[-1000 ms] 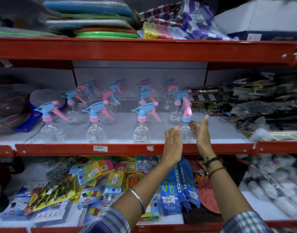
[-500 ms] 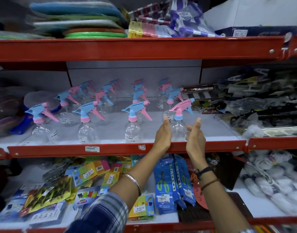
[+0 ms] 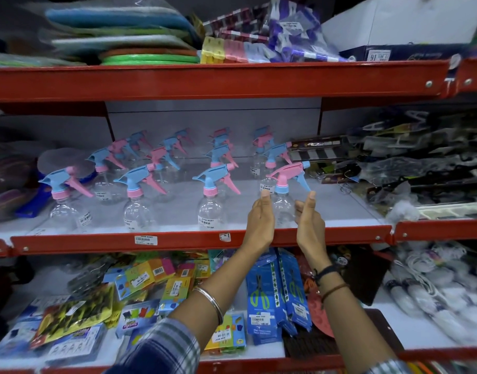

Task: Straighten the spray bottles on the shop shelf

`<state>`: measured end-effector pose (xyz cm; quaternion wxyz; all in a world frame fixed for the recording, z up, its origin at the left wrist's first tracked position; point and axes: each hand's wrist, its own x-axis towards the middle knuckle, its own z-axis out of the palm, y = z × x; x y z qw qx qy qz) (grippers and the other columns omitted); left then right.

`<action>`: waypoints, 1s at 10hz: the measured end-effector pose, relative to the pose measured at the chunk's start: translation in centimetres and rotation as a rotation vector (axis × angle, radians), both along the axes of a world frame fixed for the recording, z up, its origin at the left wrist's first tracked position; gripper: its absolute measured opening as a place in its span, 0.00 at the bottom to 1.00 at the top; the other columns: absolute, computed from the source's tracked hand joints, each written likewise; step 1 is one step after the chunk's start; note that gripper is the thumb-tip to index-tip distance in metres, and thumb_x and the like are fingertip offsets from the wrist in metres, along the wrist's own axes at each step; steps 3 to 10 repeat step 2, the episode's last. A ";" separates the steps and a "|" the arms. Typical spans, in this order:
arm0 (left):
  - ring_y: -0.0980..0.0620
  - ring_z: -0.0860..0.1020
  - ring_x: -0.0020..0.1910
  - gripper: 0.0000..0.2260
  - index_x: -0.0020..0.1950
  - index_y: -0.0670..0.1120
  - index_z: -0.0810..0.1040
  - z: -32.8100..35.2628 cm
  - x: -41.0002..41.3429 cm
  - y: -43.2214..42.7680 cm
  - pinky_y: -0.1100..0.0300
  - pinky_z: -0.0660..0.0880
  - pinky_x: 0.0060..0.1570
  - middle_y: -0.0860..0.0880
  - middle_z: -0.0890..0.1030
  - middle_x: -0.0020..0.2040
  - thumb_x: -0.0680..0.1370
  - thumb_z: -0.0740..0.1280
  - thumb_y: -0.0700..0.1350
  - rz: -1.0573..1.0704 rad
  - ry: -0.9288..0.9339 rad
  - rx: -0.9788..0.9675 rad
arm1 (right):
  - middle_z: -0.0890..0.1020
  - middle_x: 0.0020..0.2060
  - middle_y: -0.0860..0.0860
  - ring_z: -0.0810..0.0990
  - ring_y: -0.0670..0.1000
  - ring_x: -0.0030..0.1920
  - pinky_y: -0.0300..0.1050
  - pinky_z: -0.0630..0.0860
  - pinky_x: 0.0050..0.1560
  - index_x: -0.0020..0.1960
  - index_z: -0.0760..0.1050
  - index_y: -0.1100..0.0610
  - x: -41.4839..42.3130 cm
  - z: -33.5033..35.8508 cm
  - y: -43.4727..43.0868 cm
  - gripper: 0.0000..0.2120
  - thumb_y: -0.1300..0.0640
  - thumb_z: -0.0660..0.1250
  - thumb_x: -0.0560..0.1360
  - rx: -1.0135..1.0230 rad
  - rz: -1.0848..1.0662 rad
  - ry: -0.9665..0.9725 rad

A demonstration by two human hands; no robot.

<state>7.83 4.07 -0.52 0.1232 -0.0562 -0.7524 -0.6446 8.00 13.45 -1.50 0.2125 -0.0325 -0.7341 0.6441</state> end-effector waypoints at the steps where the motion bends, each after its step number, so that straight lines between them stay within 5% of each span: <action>1: 0.51 0.64 0.71 0.28 0.71 0.45 0.65 0.0 -0.1 -0.2 0.65 0.57 0.63 0.47 0.66 0.73 0.79 0.43 0.59 -0.009 -0.016 -0.008 | 0.78 0.61 0.57 0.76 0.55 0.60 0.52 0.70 0.64 0.64 0.73 0.55 0.0 0.0 -0.1 0.36 0.34 0.40 0.75 0.023 0.006 0.004; 10: 0.51 0.63 0.72 0.28 0.71 0.45 0.64 0.0 0.5 -0.3 0.64 0.56 0.63 0.47 0.65 0.73 0.79 0.43 0.59 -0.010 -0.015 -0.032 | 0.78 0.62 0.56 0.76 0.55 0.61 0.50 0.70 0.64 0.65 0.73 0.56 0.1 0.1 -0.2 0.38 0.32 0.40 0.74 0.024 -0.014 -0.006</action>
